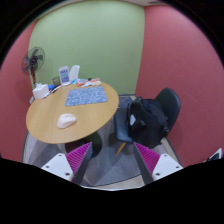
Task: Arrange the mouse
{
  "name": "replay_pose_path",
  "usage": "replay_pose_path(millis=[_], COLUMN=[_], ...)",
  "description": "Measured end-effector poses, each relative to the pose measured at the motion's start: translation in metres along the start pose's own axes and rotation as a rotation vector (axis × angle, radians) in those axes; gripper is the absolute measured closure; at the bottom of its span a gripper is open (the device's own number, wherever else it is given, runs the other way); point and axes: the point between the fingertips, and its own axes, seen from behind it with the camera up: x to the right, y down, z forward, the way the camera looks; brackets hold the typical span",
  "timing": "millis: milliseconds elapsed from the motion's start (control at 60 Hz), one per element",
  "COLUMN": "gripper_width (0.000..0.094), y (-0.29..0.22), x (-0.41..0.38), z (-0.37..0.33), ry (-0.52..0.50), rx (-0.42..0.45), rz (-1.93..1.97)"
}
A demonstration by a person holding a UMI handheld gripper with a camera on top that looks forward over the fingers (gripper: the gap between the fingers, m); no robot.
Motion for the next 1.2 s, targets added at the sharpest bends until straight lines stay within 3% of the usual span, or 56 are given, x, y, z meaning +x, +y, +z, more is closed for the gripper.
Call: replay_pose_path(millis=[133, 383, 900, 1000, 1067, 1083, 1200], gripper_width=[0.0104, 0.0101, 0.0107, 0.0169, 0.0318, 0.0404, 0.0472], y=[0.016, 0.005, -0.041, -0.051, -0.056, -0.057, -0.059], x=[-0.089, -0.23, -0.276, -0.284, -0.288, -0.291, -0.293], z=[0.027, 0.101, 0.244, 0.258, 0.264, 0.264, 0.265], ry=[-0.066, -0.167, -0.14, -0.143, -0.15, -0.162, -0.176], rx=[-0.025, 0.035, 0.025, 0.029, 0.042, 0.044, 0.046], rz=[-0.03, -0.037, 0.008, -0.049, -0.09, -0.095, -0.121])
